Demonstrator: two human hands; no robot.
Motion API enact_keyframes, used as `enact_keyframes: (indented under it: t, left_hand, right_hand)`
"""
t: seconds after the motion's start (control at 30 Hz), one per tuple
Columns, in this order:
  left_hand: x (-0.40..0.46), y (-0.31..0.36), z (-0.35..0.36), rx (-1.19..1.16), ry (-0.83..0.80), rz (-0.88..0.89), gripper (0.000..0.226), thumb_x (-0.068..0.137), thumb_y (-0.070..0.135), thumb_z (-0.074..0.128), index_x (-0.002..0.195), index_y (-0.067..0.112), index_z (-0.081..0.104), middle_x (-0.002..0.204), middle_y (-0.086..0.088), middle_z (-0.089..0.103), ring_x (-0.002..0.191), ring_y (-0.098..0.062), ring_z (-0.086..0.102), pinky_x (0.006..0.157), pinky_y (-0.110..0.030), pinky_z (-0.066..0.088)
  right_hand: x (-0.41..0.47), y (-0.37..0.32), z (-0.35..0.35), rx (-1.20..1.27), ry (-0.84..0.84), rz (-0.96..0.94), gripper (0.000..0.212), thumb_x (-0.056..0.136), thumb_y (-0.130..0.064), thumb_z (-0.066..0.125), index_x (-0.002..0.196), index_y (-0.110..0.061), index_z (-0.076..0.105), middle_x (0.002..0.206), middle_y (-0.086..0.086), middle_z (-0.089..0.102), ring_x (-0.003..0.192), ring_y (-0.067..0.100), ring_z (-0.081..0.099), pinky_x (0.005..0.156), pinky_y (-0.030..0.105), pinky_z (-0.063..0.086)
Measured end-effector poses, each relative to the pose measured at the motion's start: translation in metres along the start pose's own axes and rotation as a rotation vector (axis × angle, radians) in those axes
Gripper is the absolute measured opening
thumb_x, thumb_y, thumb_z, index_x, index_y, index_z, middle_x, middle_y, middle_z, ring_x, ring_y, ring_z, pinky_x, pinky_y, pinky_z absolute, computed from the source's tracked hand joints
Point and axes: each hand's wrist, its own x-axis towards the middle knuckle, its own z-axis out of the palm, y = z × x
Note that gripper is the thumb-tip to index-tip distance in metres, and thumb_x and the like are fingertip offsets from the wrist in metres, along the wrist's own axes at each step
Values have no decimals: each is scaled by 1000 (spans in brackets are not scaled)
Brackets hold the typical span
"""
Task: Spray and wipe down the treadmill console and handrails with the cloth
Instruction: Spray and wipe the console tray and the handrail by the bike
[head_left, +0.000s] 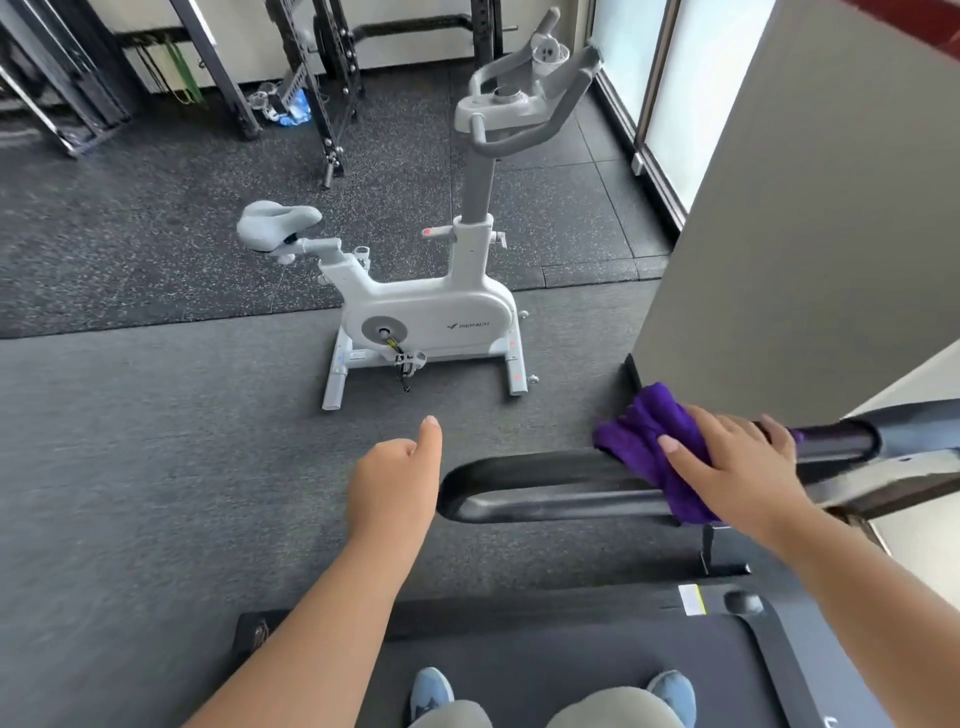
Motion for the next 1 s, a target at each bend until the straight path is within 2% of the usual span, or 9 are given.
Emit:
enact_keyframes:
  t: [0.17,0.3,0.37,0.47,0.6,0.67,0.77,0.9,1.0]
  left_hand:
    - [12,-16,-18,-26,-8,-22,77,91,64,33,70,-4,62,68,-19,70,70,-39,70,72,-51,59]
    - [34,-33,-38,-12,-7,4,78,88,68,29,66,2,64,65,-13,71,68,-34,69,75,-49,60]
    - [39,-32,-41,-20,10,32,77,87,67,28,63,5,66,63,-10,70,68,-32,67,76,-47,58]
    - [50,-36,-46,-46,-32,46,77,88,65,29,64,3,66,64,-11,71,68,-33,68,76,-48,58]
    - [58,-33,-51,-85,-61,79,77,87,66,30,65,1,66,64,-12,71,67,-34,69,75,-50,59]
    - [59,-30,-51,-109,-68,81,76,90,64,32,63,1,66,63,-12,71,67,-34,69,75,-50,59]
    - [52,-23,-43,-120,-92,92,75,96,61,34,62,2,67,62,-10,71,68,-32,69,76,-49,58]
    - [37,-12,-29,-136,-93,86,74,97,59,36,60,4,67,60,-9,71,65,-30,69,75,-46,58]
    - [30,-3,-17,-132,-75,47,74,96,61,37,59,5,68,60,-7,71,65,-30,69,75,-46,59]
  right_hand:
    - [-12,-118,42,-74,-59,-117,73,91,-78,16,144,-38,46,121,-6,68,124,26,58,115,50,24]
    - [-12,-211,62,-155,-95,-129,65,90,-80,19,124,-35,52,108,1,68,109,31,61,103,51,32]
    - [-17,-238,70,-253,-148,-231,62,90,-80,24,113,-31,54,106,5,65,104,32,58,96,52,32]
    - [-30,-270,95,-424,-221,-329,66,94,-77,28,113,-21,58,109,10,61,105,33,49,101,56,26]
    - [-25,-261,99,-377,-101,-326,64,99,-71,24,97,-18,61,95,4,65,93,31,54,94,48,32]
    - [-23,-248,97,-321,-8,-348,56,100,-65,31,86,-20,59,84,1,64,84,29,56,85,45,38]
    - [-17,-213,84,-259,92,-258,47,100,-58,38,78,-22,57,77,-1,62,80,31,60,78,44,41]
    - [-10,-141,59,-210,105,-201,44,103,-54,33,83,-26,60,84,-5,66,90,28,63,83,43,42]
    - [-11,-88,49,-156,160,-271,39,104,-48,34,101,-24,65,98,-5,69,100,26,63,92,41,42]
